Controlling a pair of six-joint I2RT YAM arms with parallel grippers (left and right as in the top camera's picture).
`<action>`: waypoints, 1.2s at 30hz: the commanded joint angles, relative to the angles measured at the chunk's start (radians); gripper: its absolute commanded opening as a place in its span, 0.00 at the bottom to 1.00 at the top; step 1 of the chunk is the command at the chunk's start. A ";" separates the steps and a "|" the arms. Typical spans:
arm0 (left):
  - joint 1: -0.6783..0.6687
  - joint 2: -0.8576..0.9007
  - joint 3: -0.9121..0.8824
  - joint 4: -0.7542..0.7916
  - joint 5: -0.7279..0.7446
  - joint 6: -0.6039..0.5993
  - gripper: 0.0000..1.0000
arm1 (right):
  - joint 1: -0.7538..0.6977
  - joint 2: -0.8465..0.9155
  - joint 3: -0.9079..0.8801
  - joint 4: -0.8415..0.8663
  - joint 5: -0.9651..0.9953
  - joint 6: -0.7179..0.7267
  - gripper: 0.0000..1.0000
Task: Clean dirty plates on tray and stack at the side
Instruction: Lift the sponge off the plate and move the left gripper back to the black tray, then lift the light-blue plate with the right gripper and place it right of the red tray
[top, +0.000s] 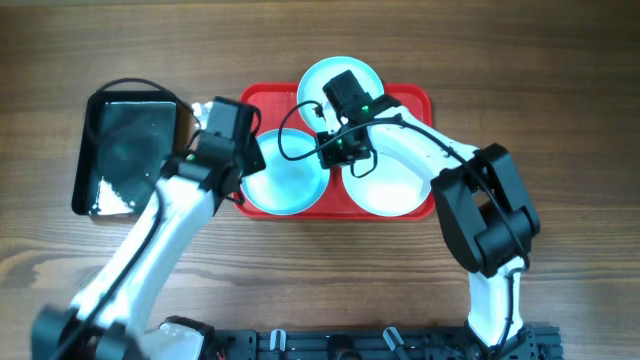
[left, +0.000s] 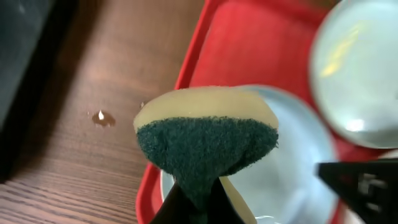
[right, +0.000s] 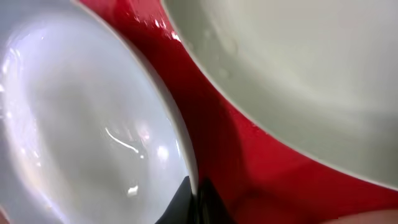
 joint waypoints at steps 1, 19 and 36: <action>0.053 -0.097 0.021 -0.011 0.044 -0.014 0.04 | 0.002 -0.111 0.024 -0.009 0.077 -0.045 0.04; 0.510 -0.113 0.018 -0.156 0.288 0.053 0.04 | 0.271 -0.385 0.024 0.087 0.928 -0.540 0.04; 0.510 -0.111 0.017 -0.156 0.288 0.055 0.04 | 0.496 -0.385 0.023 0.542 1.369 -1.323 0.04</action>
